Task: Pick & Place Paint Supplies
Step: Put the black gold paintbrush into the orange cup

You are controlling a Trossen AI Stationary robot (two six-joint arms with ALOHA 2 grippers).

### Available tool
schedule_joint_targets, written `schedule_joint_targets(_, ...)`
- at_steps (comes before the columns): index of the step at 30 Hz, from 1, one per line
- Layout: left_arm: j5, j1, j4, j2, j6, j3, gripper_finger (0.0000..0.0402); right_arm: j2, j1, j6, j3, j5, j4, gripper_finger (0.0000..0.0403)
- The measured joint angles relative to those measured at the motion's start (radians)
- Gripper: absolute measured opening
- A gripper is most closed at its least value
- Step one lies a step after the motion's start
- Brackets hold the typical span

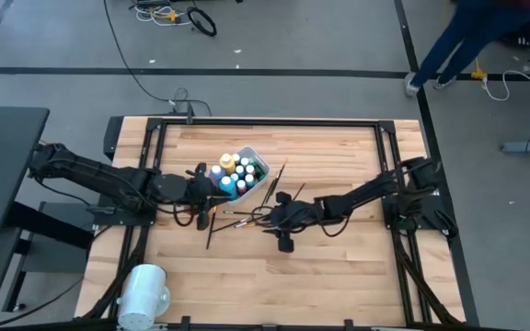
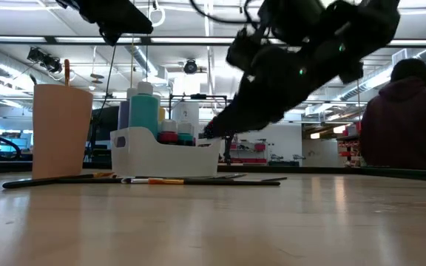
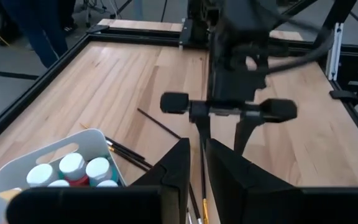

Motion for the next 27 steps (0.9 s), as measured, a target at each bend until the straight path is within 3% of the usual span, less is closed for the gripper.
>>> schedule_joint_targets(6, 0.000, 0.000, -0.011, -0.007, 0.003, 0.000, 0.0061, 0.109, -0.001, 0.023, 0.000, 0.057, 0.092, 0.0150)
schedule_joint_targets(12, 0.003, 0.000, -0.010, -0.008, 0.001, 0.000, 0.0061, 0.186, -0.001, 0.048, 0.000, 0.050, 0.152, 0.0146)
schedule_joint_targets(21, 0.003, 0.000, -0.011, -0.008, 0.000, 0.000, 0.0061, 0.219, 0.001, 0.042, 0.004, 0.077, 0.167, 0.0144)
schedule_joint_targets(27, 0.003, 0.000, -0.011, -0.008, 0.000, 0.000, 0.0061, 0.223, 0.021, 0.051, 0.002, 0.084, 0.195, 0.0116)
